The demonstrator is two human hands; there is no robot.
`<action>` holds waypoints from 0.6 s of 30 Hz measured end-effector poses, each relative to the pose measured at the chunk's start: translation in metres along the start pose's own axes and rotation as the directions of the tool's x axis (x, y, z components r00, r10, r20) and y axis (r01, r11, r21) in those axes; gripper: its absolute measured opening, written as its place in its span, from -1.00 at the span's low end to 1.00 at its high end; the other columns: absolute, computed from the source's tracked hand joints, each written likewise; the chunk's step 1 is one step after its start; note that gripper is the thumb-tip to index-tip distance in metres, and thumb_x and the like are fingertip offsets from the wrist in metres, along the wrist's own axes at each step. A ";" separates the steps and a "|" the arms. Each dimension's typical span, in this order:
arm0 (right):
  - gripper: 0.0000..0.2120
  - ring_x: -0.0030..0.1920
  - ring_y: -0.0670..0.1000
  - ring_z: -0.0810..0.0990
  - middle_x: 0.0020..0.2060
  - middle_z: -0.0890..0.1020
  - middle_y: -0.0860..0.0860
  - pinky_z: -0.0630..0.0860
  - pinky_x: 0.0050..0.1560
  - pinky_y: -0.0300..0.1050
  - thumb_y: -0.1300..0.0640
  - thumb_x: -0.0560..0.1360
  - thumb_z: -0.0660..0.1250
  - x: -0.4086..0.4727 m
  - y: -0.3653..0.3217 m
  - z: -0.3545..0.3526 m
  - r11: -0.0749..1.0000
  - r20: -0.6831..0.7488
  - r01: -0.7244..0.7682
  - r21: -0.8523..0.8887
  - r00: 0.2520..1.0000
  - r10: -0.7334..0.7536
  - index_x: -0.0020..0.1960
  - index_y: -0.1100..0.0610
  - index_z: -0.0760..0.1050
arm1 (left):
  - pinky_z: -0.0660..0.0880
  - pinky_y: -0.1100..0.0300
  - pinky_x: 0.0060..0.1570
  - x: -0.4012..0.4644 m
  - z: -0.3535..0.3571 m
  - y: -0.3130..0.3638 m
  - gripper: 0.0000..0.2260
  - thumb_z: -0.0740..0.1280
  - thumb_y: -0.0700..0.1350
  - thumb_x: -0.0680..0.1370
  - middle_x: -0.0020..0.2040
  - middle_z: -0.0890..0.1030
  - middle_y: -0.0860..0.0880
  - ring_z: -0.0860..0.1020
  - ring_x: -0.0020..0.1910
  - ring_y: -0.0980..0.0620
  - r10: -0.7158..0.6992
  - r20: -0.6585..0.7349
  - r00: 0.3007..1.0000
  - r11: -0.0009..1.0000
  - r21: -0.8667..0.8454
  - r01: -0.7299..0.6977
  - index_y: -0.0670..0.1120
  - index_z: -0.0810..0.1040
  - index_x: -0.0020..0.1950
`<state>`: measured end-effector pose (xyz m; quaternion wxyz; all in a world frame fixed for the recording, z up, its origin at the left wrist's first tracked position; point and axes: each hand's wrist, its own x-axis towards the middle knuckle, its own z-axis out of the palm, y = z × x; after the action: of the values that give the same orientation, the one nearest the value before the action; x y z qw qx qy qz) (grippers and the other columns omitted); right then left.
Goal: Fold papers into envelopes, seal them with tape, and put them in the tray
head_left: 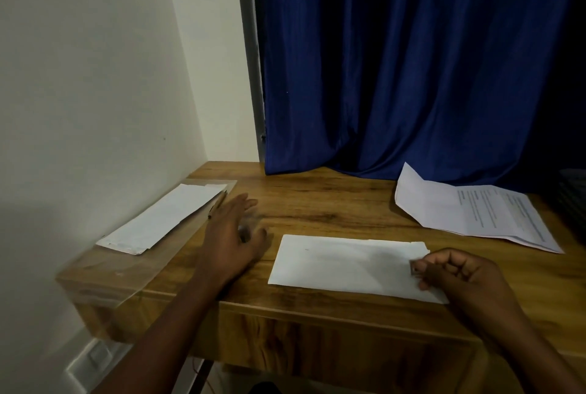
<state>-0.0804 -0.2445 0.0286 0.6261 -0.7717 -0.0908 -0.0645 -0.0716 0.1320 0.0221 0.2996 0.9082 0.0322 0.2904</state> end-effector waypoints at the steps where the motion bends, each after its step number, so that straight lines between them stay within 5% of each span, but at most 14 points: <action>1: -0.92 -0.32 -0.10 0.65 -0.32 0.71 0.09 0.46 -0.20 -0.12 0.21 0.46 0.46 0.000 0.001 -0.001 1.000 0.000 0.001 0.007 1.000 -0.001 -0.18 0.20 0.69 | 0.34 -0.02 0.44 -0.002 0.006 0.014 -0.50 0.44 0.14 0.52 0.49 0.40 0.17 0.30 0.48 0.16 0.050 -0.016 0.999 0.998 -0.031 -0.050 0.20 0.43 0.44; 8: -0.89 -0.23 0.12 0.66 -0.25 0.71 0.22 0.53 -0.07 0.02 0.17 0.48 0.45 0.005 0.009 -0.010 0.987 -0.019 -0.015 0.162 1.000 0.019 -0.13 0.22 0.69 | 0.30 0.10 0.46 -0.017 0.088 0.115 -0.57 0.32 0.18 0.57 0.43 0.48 0.14 0.35 0.45 0.20 0.466 0.221 0.857 0.885 -0.132 -0.447 0.10 0.50 0.42; 13: -0.80 -0.17 0.19 0.66 -0.20 0.70 0.28 0.61 -0.05 -0.07 0.17 0.47 0.43 0.010 0.013 -0.019 0.972 0.038 -0.044 0.229 0.999 0.037 -0.03 0.33 0.65 | 0.18 0.07 0.52 -0.028 0.131 0.141 -0.52 0.23 0.24 0.60 0.52 0.36 0.15 0.27 0.50 0.12 0.424 0.444 0.789 0.893 -0.057 -0.447 0.15 0.38 0.50; 18: -0.80 -0.05 0.22 0.70 -0.07 0.72 0.24 0.62 0.05 -0.03 0.16 0.51 0.41 0.028 0.005 -0.037 0.988 0.262 -0.144 0.050 0.957 0.126 0.04 0.28 0.66 | 0.16 0.12 0.53 -0.032 0.134 0.132 -0.54 0.23 0.27 0.59 0.50 0.39 0.18 0.29 0.47 0.18 0.385 0.435 0.814 0.918 -0.086 -0.388 0.17 0.40 0.47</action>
<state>-0.0511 -0.2803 0.0373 0.6381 -0.7559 -0.1207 0.0826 -0.0402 -0.0540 -0.0069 0.2309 0.9386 -0.2206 0.1305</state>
